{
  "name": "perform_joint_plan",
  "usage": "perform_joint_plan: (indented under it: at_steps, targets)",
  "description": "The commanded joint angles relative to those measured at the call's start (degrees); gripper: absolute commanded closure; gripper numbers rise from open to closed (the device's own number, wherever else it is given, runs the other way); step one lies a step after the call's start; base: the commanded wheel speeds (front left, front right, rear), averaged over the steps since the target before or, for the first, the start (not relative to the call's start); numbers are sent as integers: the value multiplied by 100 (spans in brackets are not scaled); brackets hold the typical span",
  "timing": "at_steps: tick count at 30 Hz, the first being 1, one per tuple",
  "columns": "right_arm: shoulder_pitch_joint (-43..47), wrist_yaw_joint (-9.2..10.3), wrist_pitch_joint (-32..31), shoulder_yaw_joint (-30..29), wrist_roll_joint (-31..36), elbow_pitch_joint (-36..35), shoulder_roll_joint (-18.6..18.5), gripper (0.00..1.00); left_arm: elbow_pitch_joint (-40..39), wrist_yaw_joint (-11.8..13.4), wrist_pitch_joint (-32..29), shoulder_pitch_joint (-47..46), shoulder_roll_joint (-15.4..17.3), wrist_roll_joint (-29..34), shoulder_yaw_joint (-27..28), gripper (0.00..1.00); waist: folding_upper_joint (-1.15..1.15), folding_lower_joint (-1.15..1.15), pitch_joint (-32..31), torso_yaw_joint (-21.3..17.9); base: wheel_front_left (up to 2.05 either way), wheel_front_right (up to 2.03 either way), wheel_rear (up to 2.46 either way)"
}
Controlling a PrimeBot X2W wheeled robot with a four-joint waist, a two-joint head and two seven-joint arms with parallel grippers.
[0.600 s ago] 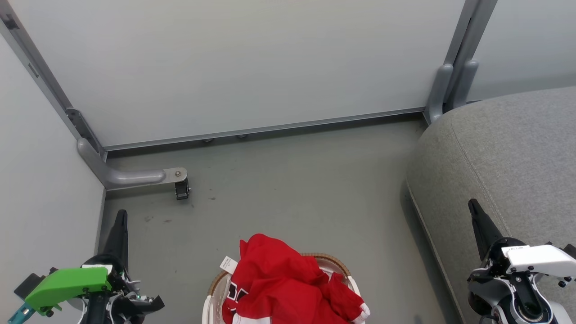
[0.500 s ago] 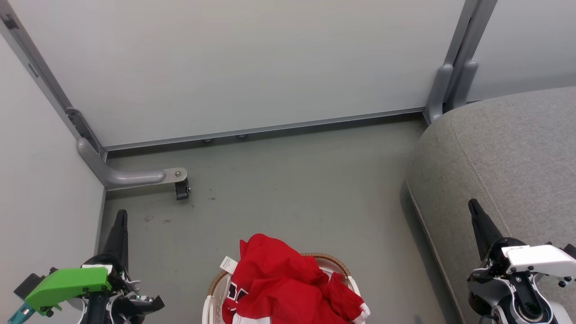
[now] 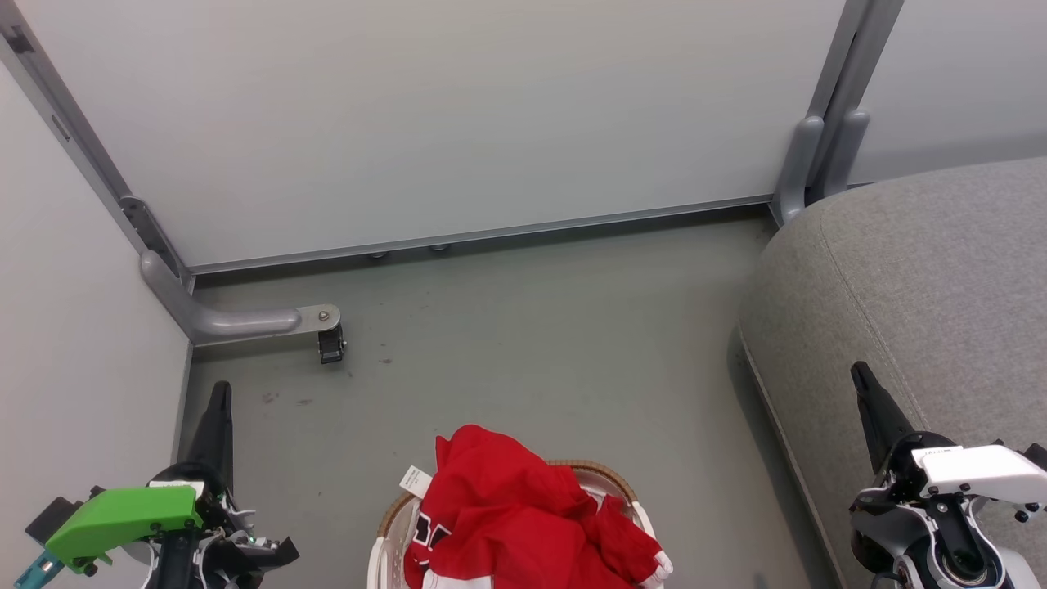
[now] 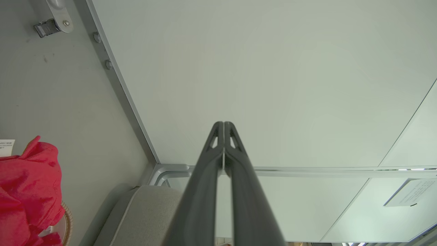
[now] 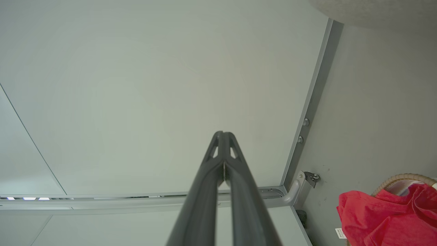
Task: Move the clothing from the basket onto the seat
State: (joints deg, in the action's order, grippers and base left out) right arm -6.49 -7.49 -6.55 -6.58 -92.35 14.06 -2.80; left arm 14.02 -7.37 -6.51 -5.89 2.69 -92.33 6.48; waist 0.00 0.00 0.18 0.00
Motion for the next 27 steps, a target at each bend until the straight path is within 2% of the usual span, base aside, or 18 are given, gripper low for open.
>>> perform_joint_plan:
  at_steps: [1,2,3,15,27]
  targets:
    - [67,0,-12,-2,-14,-18,-15,100,-6,-26,-21,-69,39,-18,13,100,0,0,0,0,0,0,0]
    - [67,0,-12,-2,-14,-18,-15,100,-6,-26,-21,-69,39,-18,13,100,0,0,0,0,0,0,0]
    - [0,0,0,0,0,0,0,0,0,0,0,0,0,0,0,0,0,0,0,0,0,0,0]
    - [1,1,222,175,219,35,-59,0,245,7,245,28,21,251,-115,0,0,0,12,7,0,0,0]
    - [-167,1,556,345,1401,61,-209,0,234,3,558,-70,115,1799,-225,0,0,0,41,8,0,0,0]
